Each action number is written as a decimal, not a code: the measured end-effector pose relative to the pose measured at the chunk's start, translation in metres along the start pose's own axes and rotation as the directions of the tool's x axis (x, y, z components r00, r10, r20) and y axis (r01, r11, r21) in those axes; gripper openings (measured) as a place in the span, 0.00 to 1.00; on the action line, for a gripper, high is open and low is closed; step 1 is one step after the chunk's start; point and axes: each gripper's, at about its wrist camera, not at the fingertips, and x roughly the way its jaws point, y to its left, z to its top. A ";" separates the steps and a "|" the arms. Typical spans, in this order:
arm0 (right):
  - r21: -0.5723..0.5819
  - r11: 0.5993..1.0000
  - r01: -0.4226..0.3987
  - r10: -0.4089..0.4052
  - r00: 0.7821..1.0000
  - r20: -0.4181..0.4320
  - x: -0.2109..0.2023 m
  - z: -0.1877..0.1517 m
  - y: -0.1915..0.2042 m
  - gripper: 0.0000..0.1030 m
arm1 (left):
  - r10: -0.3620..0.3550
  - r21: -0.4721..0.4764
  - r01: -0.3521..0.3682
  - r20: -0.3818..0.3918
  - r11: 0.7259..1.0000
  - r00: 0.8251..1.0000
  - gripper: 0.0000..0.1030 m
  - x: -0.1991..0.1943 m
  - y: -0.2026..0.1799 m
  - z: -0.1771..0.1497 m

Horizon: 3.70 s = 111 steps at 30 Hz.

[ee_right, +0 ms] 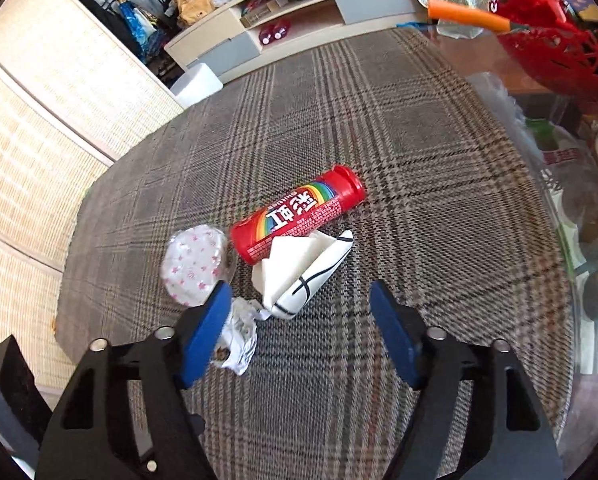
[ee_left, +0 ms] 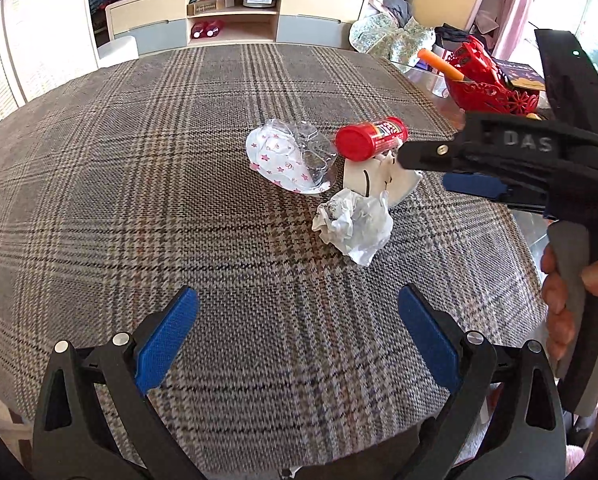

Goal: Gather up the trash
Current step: 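Grasp the crumpled white paper with the left tool while the right tool grasps the white paper, then carry both papers to the bin and open both tools to drop them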

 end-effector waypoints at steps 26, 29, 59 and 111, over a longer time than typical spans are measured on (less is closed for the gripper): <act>-0.099 0.993 0.072 -0.071 0.997 0.015 -0.016 -0.005 -0.031 0.13 | -0.023 0.098 0.020 0.032 0.995 0.999 0.22 0.030 -0.038 0.023; -0.100 0.992 0.077 -0.076 0.997 0.017 -0.020 -0.012 -0.033 0.13 | -0.023 0.111 0.020 0.032 0.994 0.999 0.18 0.021 -0.039 0.017; -0.174 0.979 0.108 -0.091 0.991 0.102 -0.158 -0.200 -0.013 0.13 | -0.086 0.045 0.084 0.061 0.995 0.994 0.17 -0.128 -0.055 -0.159; -0.125 0.985 0.118 -0.124 0.991 -0.047 -0.015 -0.267 -0.044 0.95 | -0.110 -0.044 0.104 -0.168 0.994 0.980 0.88 0.006 -0.033 -0.231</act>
